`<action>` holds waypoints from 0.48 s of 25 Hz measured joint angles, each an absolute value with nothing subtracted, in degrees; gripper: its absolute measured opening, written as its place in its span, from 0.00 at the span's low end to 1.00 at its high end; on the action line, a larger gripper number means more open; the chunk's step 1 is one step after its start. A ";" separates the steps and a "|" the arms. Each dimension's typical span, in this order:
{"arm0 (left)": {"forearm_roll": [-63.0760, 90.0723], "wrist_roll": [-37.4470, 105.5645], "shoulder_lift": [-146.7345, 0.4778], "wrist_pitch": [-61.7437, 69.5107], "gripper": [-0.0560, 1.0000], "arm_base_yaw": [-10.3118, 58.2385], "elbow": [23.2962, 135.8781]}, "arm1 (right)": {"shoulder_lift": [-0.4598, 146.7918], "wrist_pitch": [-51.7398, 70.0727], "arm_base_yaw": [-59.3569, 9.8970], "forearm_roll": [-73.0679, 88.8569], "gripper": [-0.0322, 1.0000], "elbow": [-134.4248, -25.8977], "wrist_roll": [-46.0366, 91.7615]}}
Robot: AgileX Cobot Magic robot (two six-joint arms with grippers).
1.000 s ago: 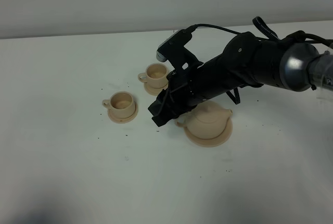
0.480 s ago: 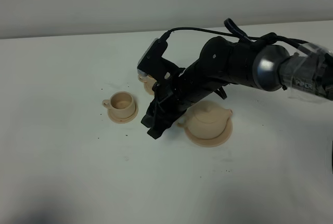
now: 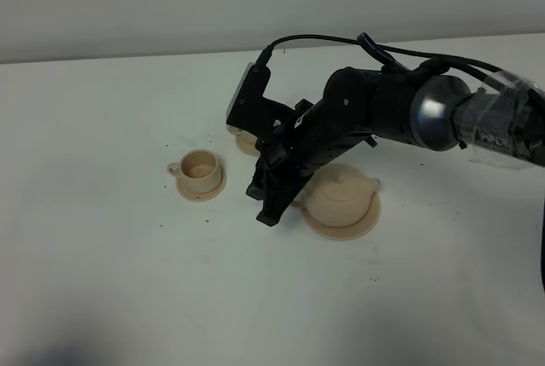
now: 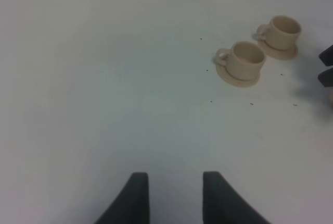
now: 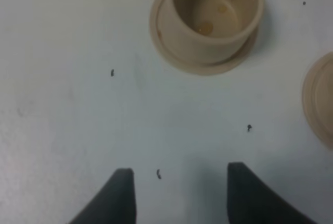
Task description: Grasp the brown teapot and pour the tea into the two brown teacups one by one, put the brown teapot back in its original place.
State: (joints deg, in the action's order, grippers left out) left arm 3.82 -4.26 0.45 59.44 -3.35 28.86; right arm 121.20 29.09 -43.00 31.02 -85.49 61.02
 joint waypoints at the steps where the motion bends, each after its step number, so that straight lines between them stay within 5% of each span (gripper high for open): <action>1: 3.82 -4.26 0.45 59.44 0.31 -3.35 28.86 | 121.20 29.03 -43.00 30.68 0.43 -85.49 61.02; 12: 3.82 -4.26 0.45 59.44 0.31 -3.35 28.86 | 121.26 34.18 -43.00 23.10 0.43 -85.49 59.58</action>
